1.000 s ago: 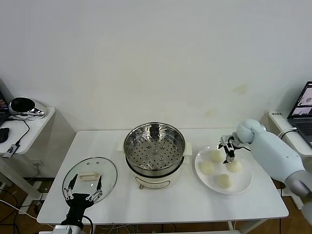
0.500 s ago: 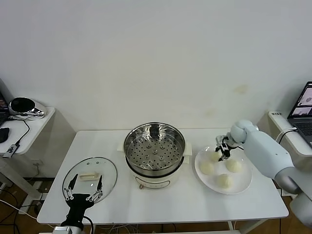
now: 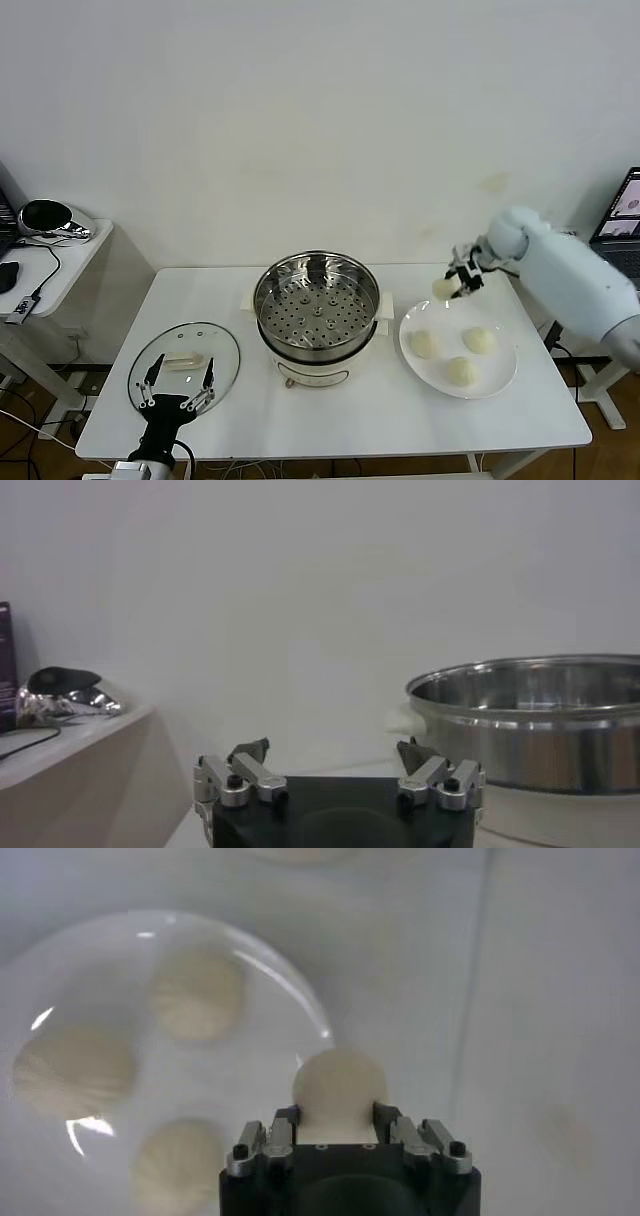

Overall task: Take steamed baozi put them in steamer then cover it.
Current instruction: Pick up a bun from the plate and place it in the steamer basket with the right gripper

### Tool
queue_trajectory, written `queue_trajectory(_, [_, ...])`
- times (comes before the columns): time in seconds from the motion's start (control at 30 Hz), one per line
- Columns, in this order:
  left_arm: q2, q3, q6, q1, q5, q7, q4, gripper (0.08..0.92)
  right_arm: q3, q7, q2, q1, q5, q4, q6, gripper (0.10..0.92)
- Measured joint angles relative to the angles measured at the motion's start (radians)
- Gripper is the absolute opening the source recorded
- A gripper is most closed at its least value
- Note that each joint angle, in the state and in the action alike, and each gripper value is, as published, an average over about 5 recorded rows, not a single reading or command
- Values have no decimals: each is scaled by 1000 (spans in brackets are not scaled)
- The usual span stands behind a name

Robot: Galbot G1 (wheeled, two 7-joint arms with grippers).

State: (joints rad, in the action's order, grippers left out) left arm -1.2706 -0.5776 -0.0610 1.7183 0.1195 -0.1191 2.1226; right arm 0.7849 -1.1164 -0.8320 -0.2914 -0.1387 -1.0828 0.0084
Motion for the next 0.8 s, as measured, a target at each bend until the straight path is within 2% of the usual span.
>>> queue_trajectory(0.2, [0,-2,0,6,1,-2,1,823,136,26,-21,-153,131,-75,23,484])
queue_trajectory(0.43, [0,-18,-1,13,8,-3,7,823,270,61,-125,-248,238,-108,84,484])
queue_trajectory(0.6, [1,-29,2,21,11,-2,17,823,341,87,-219,-266,241,-100,151,484])
queue_trajectory(0.8, [0,-42,5,21,14,-1,27,823,392,122,-312,-248,165,-57,255,484])
